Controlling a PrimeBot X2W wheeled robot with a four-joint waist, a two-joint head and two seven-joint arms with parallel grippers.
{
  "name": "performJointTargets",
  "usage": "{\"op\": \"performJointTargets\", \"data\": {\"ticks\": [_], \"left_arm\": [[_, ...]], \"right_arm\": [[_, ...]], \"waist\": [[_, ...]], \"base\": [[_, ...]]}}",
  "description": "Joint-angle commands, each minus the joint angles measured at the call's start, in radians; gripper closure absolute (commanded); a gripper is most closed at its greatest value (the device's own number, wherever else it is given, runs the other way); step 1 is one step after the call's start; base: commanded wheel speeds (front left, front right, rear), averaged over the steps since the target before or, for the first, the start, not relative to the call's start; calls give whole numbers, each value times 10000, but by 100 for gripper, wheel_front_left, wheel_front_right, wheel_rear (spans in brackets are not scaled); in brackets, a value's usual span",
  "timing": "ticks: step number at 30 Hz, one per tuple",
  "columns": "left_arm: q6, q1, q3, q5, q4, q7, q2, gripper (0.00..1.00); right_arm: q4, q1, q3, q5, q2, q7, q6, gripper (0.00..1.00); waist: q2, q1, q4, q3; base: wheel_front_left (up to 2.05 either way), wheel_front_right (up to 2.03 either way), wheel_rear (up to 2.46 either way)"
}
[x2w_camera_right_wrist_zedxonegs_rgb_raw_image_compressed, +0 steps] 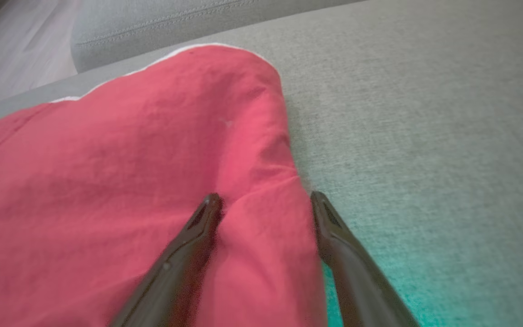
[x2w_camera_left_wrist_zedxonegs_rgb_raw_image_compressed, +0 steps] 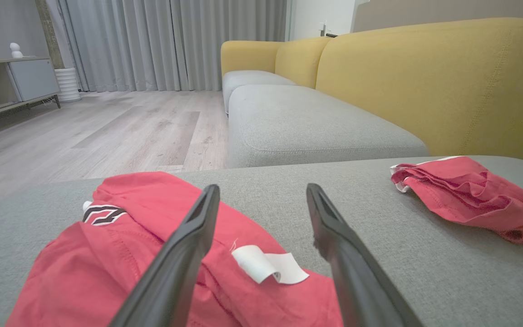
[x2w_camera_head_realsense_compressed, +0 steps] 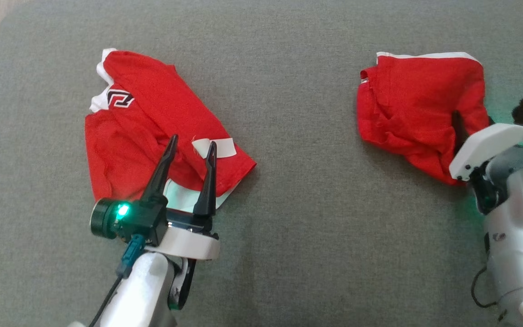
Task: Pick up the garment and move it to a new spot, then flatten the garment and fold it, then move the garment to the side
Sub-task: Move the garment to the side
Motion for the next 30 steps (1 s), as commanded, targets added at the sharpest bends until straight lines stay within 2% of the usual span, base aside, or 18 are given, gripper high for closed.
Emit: {"op": "performJointTargets", "data": {"ticks": [1, 2, 15, 19, 23, 27, 30], "left_arm": [[-42, -317, 374, 128, -262, -51, 7, 0], [-40, -320, 396, 135, -248, -51, 1, 0], [-74, -119, 687, 225, -264, -51, -30, 0], [-91, -53, 747, 264, -329, -51, -37, 0], [-119, -32, 809, 313, -430, -51, -38, 0], [-158, -99, 859, 372, -493, -51, -27, 0], [-180, -216, 893, 435, -538, -51, 6, 0]], "right_arm": [[58, -159, 457, 33, 54, 126, -7, 66], [177, -195, 696, 17, -14, 84, -7, 100], [435, -371, 3233, -398, -1512, -1124, -7, 100], [327, -281, 4154, -394, -2565, -1192, -7, 100], [355, -253, 4986, -473, -3878, -1037, -7, 100], [569, -296, 5552, -669, -5058, -893, -7, 100], [580, -466, 5975, -1159, -5847, -987, -7, 100]], "waist": [[0, 0, -28, -39], [0, 0, -57, -61], [0, 0, -607, -626], [0, 0, -736, -668], [0, 0, -807, -534], [0, 0, -751, -296], [0, 0, -680, -71]], "base": [[0, 0, 0], [0, 0, 0], [0, 0, 0], [0, 0, 0], [0, 0, 0], [0, 0, 0], [0, 0, 0]]}}
